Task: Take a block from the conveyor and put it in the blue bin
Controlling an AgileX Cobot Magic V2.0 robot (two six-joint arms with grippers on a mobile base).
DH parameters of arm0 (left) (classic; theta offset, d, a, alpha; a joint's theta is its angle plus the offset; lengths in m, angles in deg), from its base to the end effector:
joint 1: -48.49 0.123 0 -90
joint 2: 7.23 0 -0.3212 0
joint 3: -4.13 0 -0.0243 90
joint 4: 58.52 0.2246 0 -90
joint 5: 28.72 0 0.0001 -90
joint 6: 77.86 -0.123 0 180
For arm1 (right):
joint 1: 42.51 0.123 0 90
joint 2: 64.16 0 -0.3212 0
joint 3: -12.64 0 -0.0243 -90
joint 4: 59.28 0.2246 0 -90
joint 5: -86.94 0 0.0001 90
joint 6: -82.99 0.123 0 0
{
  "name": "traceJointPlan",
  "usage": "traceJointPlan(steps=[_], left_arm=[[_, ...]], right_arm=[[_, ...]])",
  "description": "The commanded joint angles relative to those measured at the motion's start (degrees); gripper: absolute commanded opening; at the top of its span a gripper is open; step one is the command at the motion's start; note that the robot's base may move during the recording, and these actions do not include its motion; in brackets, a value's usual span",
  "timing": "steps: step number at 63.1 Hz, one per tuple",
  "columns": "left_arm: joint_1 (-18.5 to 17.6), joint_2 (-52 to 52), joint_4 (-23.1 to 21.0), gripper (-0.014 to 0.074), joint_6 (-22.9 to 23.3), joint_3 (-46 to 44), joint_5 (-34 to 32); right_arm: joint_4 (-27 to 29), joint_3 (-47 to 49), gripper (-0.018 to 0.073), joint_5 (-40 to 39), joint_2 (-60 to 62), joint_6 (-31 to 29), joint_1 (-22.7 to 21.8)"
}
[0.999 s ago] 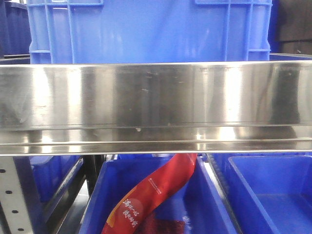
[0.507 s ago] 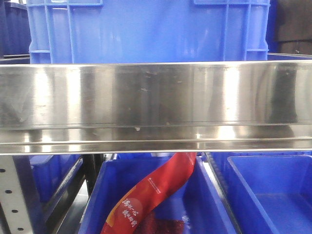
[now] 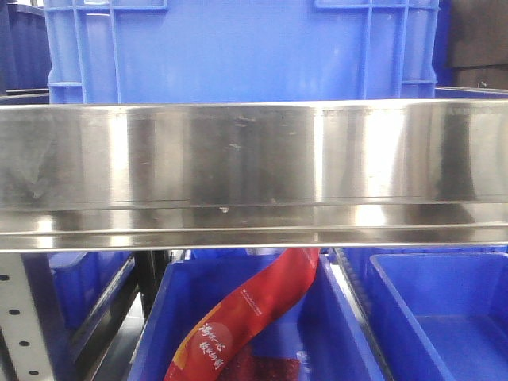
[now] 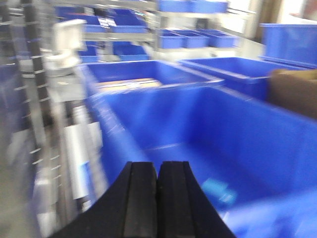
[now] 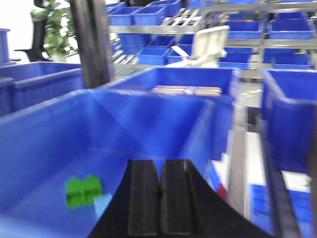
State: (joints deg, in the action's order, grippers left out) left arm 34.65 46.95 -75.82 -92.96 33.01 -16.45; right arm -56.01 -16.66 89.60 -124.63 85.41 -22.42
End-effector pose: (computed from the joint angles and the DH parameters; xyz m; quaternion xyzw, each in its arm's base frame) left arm 0.1480 -0.0445 0.4244 0.0983 0.7294 -0.1153 0.6671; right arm 0.1775 0.0653 0.4224 -0.0914 0.7161 0.1553 0.6743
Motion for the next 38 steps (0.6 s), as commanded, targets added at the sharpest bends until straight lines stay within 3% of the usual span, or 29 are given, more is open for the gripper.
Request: traceJointPlan(steps=[1,22,38], left_arm=[[1.1,-6.0,-0.1,-0.0111,-0.2,6.3,-1.1],[4.9,-28.9,-0.1,-0.0111,-0.2,23.6,-1.2],[5.3,-36.8,-0.1,-0.0111,-0.2,25.7,-1.0]], right_arm=[[-0.3,-5.8,-0.0167,-4.1,5.3,0.1,-1.1],[-0.3,-26.0,-0.0167,-4.2,27.2,0.1,-1.3],[-0.3,-29.5,-0.0167,-2.7,36.6,0.1,-1.3]])
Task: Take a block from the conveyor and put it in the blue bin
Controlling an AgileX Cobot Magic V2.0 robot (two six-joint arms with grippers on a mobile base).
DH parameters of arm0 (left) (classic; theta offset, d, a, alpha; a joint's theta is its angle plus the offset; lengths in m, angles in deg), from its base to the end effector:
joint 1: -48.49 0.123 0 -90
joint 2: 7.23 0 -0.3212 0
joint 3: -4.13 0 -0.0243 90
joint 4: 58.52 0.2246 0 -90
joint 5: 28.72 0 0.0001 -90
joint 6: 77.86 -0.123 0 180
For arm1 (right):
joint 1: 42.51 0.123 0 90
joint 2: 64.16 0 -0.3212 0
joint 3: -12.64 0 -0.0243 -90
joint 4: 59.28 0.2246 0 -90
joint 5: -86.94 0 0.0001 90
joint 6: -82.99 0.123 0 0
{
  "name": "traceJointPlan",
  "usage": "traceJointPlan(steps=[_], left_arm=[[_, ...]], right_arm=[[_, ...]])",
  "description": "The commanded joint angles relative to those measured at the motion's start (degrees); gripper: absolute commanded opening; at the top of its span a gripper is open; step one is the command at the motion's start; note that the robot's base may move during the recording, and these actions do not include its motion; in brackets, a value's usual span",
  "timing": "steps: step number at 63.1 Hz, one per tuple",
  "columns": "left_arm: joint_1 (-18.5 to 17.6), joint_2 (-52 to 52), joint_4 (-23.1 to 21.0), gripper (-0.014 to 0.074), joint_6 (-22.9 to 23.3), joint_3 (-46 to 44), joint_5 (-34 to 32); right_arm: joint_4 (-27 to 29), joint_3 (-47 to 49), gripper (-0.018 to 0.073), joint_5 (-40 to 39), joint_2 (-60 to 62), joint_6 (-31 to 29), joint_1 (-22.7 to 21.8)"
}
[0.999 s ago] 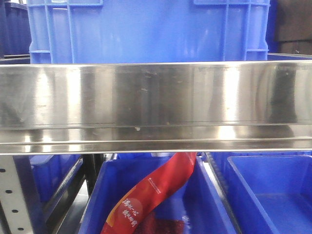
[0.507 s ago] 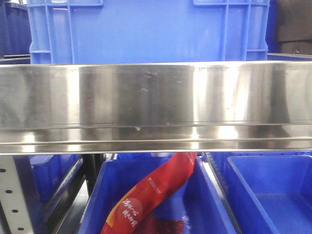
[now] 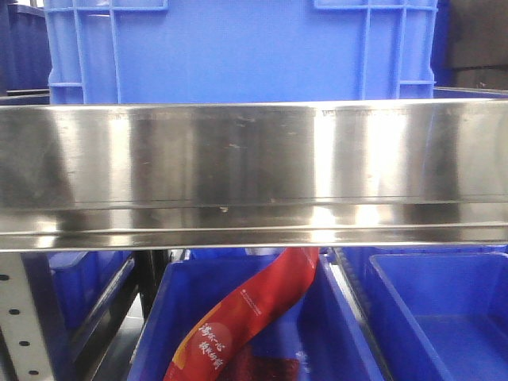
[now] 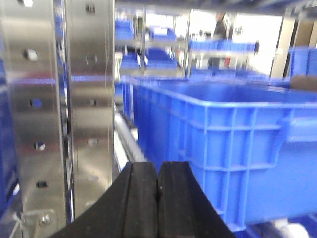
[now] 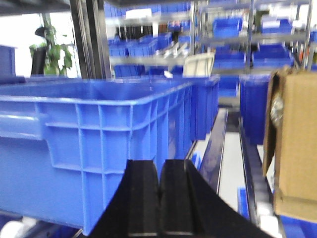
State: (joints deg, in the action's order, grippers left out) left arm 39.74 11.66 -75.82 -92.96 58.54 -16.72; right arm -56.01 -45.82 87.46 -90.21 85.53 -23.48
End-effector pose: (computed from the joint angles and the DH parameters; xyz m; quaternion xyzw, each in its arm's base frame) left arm 0.0250 -0.0116 0.3259 0.0634 0.6712 -0.0889 0.7332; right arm 0.0522 0.0181 0.3203 -0.0780 0.6713 0.1587 0.7198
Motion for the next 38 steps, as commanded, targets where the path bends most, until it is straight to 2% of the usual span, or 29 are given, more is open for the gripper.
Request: traceJointPlan(steps=[1,38], left_arm=[[0.2,-1.7,-0.1,-0.0111,-0.2,0.2,-0.7],[0.2,-2.2,-0.1,-0.0111,-0.2,0.2,-1.0]], right_arm=[[-0.3,-0.4,-0.0167,-0.5,2.4,0.0,-0.2],[-0.3,-0.4,-0.0167,-1.0,3.1,0.0,-0.2]])
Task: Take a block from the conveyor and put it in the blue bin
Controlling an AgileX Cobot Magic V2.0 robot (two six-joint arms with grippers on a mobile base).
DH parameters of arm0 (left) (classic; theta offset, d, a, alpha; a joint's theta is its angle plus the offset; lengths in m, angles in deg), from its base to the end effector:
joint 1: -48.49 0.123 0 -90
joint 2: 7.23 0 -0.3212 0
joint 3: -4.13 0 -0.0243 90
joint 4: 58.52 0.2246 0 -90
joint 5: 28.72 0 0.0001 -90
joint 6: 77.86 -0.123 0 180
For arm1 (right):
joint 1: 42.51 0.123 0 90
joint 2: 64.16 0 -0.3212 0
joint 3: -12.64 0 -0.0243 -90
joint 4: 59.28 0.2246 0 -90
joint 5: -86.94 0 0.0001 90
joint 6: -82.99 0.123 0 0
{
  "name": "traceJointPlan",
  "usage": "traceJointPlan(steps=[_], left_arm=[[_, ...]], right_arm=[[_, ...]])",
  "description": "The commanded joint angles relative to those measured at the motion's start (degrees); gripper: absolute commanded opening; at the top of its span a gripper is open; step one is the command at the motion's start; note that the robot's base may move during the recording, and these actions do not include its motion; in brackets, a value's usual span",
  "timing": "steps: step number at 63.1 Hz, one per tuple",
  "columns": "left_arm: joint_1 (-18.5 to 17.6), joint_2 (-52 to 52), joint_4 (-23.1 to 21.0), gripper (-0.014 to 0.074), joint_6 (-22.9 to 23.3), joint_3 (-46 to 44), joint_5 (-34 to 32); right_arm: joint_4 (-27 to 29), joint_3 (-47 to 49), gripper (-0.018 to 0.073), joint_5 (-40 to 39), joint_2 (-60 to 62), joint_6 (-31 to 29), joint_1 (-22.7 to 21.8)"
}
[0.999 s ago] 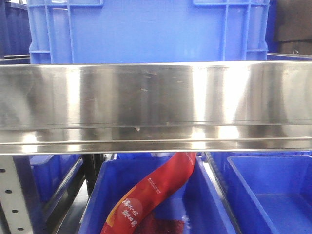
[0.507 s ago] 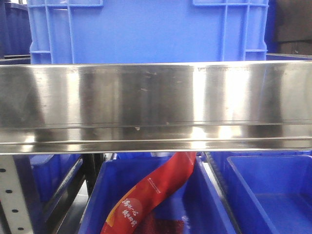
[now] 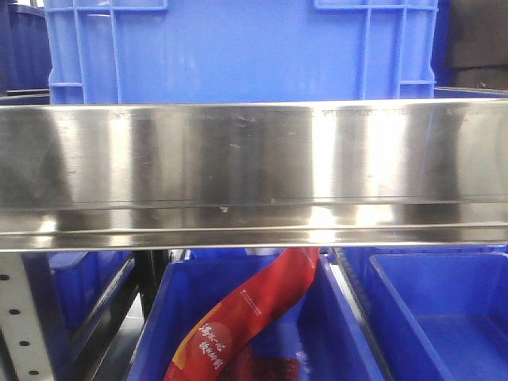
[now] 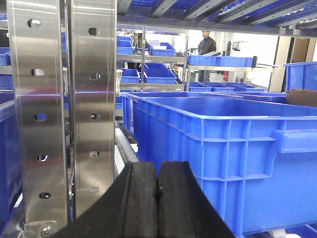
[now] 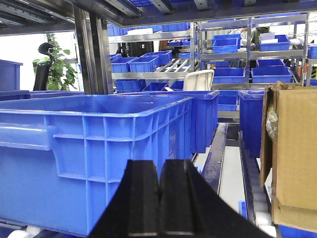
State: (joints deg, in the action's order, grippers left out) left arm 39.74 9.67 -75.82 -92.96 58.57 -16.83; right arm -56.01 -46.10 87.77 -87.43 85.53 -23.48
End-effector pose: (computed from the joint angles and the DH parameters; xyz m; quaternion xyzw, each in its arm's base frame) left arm 0.0181 -0.0104 0.3267 0.0627 0.6578 -0.0895 0.7452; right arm 0.0435 0.0151 0.3204 -0.0765 0.6571 0.1615 0.7323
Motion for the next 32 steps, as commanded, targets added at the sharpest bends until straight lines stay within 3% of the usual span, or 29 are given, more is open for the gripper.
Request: traceJointPlan(steps=[1,15,32], left_arm=[[0.2,-0.2,-0.1,-0.0111,-0.2,0.2,-0.9],[0.2,-0.2,-0.1,-0.0111,-0.2,0.2,-0.9],[0.2,-0.2,-0.1,-0.0111,-0.2,0.2,-0.9]], right_arm=[[-0.3,-0.1,-0.0167,-1.3,0.3,0.0,-0.2],[-0.3,-0.1,-0.0167,-0.8,0.4,0.0,-0.6],[-2.1,-3.8,-0.0167,6.9,4.5,0.0,-3.1]])
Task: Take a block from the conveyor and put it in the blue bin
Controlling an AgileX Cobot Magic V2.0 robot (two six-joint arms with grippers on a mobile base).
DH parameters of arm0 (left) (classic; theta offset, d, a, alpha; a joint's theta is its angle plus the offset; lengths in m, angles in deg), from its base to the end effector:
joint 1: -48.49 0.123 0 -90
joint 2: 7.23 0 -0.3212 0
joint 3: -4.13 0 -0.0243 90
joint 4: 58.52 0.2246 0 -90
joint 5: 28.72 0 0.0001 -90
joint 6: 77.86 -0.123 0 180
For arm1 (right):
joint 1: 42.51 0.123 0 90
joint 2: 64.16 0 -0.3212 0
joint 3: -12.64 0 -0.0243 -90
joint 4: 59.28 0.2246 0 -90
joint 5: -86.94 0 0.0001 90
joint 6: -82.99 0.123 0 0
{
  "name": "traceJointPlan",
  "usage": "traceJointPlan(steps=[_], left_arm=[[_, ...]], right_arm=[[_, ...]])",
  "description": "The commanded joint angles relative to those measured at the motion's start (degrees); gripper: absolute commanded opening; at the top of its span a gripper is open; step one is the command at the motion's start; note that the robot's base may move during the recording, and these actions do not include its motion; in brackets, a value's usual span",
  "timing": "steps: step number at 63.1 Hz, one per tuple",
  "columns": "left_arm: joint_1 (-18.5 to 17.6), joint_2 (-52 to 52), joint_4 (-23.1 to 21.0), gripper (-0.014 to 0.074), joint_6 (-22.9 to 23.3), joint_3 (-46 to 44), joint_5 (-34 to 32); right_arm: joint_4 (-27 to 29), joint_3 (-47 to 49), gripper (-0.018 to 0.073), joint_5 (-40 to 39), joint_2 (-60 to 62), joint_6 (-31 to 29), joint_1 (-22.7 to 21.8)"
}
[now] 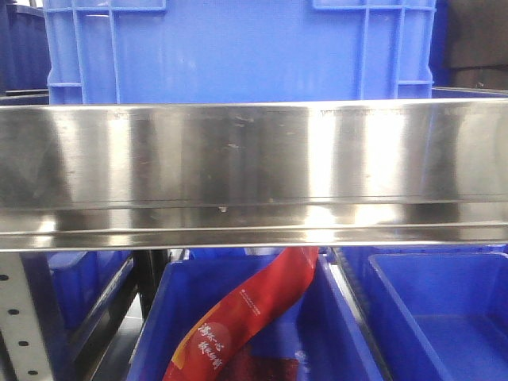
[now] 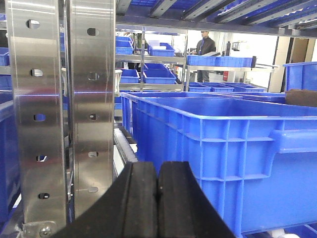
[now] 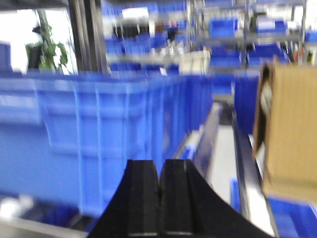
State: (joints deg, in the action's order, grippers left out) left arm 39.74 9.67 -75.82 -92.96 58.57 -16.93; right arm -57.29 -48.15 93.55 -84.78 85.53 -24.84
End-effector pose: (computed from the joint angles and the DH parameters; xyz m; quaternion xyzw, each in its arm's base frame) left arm 0.0181 -0.0104 0.3270 0.0625 0.6572 -0.0894 0.7458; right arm 0.0387 0.0128 0.2978 -0.0810 0.6900 0.1398 0.7055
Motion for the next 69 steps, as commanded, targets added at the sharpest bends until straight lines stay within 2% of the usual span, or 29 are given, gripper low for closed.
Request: traceJointPlan(steps=[1,18,29,31,34,69], left_arm=[[0.2,-0.2,-0.1,-0.0111,-0.2,0.2,-0.8],[0.2,-0.2,-0.1,-0.0111,-0.2,0.2,-0.8],[0.2,-0.2,-0.1,-0.0111,-0.2,0.2,-0.8],[0.2,-0.2,-0.1,-0.0111,-0.2,0.2,-0.8],[0.2,-0.2,-0.1,-0.0111,-0.2,0.2,-0.8],[0.2,-0.2,-0.1,-0.0111,-0.2,0.2,-0.8]], right_arm=[[-0.8,-2.2,-0.0167,1.0,2.6,0.0,-2.2],[-1.1,-10.3,-0.0167,-0.8,11.0,0.0,-12.0],[-1.1,-17.3,-0.0167,-12.9,13.7,0.0,-14.8],[-0.6,-17.3,-0.0167,-12.4,13.7,0.0,-15.3],[-0.6,-17.3,-0.0167,-9.0,13.7,0.0,-15.5],[-0.9,-17.3,-0.0167,-4.9,13.7,-1.2,-15.6]])
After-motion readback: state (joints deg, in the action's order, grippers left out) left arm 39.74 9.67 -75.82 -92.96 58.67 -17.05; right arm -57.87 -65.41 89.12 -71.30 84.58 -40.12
